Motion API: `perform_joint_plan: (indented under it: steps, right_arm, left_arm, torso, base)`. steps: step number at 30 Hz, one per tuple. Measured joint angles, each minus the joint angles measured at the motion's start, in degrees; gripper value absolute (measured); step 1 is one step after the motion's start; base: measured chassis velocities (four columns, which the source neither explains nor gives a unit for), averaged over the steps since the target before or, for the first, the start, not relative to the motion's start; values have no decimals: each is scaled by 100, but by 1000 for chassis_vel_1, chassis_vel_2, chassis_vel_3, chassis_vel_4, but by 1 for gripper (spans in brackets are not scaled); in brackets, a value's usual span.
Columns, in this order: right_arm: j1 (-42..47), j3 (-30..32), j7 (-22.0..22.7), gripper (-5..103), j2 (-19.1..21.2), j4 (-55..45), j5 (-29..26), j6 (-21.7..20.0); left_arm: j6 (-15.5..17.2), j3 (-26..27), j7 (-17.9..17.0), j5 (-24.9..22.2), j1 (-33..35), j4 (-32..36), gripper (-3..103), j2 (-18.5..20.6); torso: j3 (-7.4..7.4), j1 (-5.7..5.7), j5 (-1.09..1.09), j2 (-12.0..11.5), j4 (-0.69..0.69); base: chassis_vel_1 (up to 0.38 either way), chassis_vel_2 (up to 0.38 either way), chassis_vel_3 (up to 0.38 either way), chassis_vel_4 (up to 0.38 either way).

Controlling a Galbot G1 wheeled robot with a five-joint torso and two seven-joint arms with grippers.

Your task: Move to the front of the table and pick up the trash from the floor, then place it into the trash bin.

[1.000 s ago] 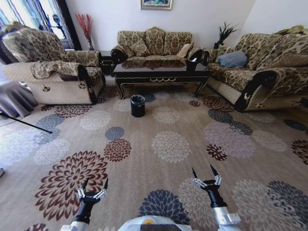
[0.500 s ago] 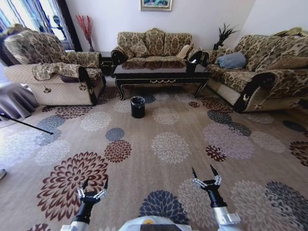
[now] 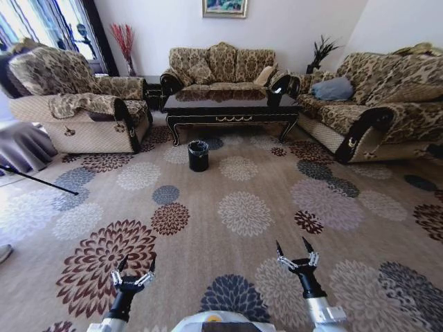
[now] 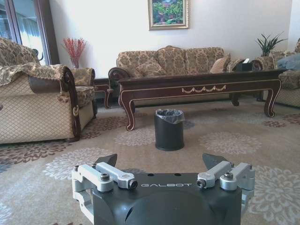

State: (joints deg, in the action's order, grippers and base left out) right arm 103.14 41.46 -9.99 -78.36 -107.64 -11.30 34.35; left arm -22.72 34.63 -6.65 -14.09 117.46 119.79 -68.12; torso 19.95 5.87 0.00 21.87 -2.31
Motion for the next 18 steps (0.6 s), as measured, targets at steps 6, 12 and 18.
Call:
perform_joint_plan:
  steps: [6,12,18]
  right_arm:
    - [0,0,0,100,0,0,0,0]
    - [0,0,0,100,0,0,0,0]
    - [0,0,0,100,0,0,0,0]
  left_arm:
    - [0,0,0,0,0,0,100,0]
    - [0,0,0,0,0,0,100,0]
    - [0,0,0,0,0,0,100,0]
  torso:
    - [79,48,0,128,0]
    - [171,106,0,278,0]
    - [276,152,0,430,0]
  base:
    - [0,0,0,0]
    - [0,0,0,0]
    - [0,0,0,0]
